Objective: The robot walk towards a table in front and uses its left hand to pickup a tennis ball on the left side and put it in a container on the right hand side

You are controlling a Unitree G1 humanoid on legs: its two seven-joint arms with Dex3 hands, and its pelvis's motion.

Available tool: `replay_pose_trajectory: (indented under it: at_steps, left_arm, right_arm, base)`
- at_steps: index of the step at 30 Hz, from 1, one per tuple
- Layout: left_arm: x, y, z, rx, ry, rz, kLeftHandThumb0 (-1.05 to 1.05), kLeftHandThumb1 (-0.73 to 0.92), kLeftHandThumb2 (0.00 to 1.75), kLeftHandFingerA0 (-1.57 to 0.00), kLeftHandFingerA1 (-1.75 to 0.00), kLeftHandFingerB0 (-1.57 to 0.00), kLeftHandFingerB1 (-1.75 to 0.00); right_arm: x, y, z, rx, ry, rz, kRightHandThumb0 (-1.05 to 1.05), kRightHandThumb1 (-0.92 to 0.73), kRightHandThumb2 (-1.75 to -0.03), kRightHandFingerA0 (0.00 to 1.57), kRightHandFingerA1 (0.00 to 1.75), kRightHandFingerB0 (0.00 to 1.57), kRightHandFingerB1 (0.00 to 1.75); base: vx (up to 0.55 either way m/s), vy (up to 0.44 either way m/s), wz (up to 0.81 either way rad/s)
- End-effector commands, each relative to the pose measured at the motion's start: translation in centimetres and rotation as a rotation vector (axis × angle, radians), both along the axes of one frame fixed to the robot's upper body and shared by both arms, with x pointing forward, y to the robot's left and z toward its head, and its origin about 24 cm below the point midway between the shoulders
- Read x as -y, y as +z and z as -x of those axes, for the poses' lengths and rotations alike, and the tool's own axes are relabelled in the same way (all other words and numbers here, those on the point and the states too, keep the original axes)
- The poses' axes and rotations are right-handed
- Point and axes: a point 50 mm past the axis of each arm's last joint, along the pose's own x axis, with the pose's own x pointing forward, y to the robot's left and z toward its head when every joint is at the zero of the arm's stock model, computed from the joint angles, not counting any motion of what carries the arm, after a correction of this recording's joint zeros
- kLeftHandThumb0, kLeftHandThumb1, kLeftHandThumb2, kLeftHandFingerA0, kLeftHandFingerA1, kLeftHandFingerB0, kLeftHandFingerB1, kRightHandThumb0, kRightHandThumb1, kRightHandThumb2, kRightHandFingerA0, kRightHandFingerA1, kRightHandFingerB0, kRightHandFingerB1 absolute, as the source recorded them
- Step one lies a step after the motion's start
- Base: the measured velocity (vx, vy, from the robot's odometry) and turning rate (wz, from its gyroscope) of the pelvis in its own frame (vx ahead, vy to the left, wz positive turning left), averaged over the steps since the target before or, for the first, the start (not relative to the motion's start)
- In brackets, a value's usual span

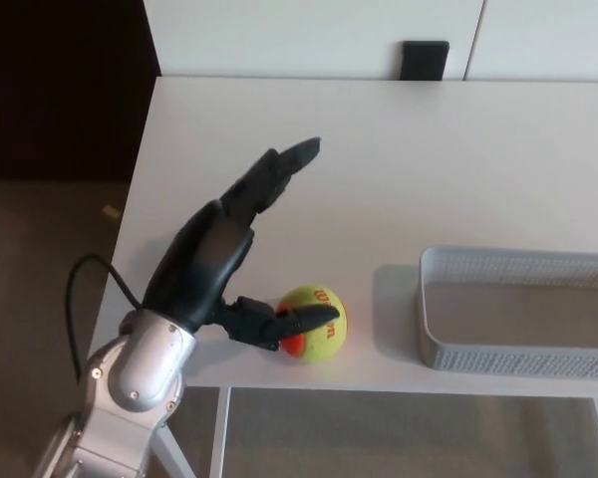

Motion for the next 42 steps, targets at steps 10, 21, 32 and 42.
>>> replay_pose_trajectory:
  at_steps: [10, 21, 32, 42]
  left_arm:
    - [0.4, -2.3, 0.9, -0.035, 0.015, -0.201, -0.31, 0.04, 0.73, -0.03, -0.51, 0.00, -0.49]
    - [1.3, -5.4, 1.6, -0.103, 0.023, -0.295, -0.55, 0.30, 0.65, -0.20, -0.47, -0.11, -0.35]
    - [2.1, -6.1, 1.6, -0.129, 0.048, -0.308, -0.56, 0.32, 0.65, -0.29, -0.52, -0.12, -0.36]
    - [2.6, -6.1, 1.6, -0.207, 0.051, -0.274, 0.02, 0.75, 0.65, -1.20, -0.95, -0.77, -0.55]
  right_arm:
    - [0.0, 0.2, -0.2, -0.006, 0.008, 0.019, -0.53, -0.70, -0.61, 0.25, 0.38, 0.20, 0.31]
    - [-0.4, 0.3, -0.6, 0.006, 0.014, 0.007, -0.52, -0.70, -0.61, 0.26, 0.37, 0.20, 0.31]
    - [-0.5, 0.3, -0.7, 0.015, 0.002, -0.004, -0.49, -0.70, -0.61, 0.26, 0.37, 0.20, 0.31]
    - [-0.5, 0.3, -0.7, 0.018, 0.004, -0.006, -0.49, -0.70, -0.61, 0.28, 0.38, 0.20, 0.31]
  base:
    - [0.00, 0.000, 0.00]
    - [0.00, 0.000, 0.00]
    - [0.00, 0.000, 0.00]
    - [0.00, 0.000, 0.00]
